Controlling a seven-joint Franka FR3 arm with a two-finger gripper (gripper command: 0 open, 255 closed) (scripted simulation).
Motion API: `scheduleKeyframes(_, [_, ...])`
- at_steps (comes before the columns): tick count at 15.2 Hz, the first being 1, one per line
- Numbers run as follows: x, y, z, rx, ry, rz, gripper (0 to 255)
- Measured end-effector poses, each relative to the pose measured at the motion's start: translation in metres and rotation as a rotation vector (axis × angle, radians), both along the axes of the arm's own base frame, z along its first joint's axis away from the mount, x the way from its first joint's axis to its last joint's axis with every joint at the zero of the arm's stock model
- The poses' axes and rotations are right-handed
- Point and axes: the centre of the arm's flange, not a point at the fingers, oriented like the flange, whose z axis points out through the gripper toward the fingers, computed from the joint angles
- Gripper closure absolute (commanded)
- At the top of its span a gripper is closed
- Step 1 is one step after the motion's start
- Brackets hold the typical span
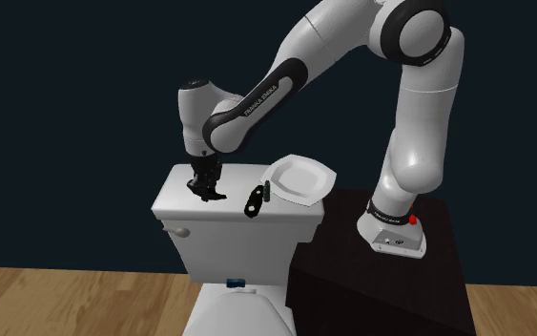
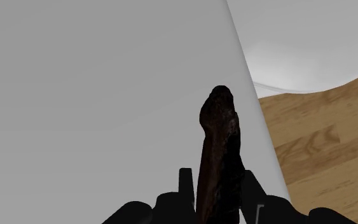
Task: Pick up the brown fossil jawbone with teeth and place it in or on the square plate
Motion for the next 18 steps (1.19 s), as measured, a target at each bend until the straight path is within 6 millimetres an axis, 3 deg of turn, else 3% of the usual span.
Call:
scheduleKeyframes(9, [0.0, 0.0, 0.002, 0.0, 0.0, 0.0, 255])
scheduleKeyframes(18, [0.001, -0.001, 0.047, 0.0, -0.001, 0.0, 255])
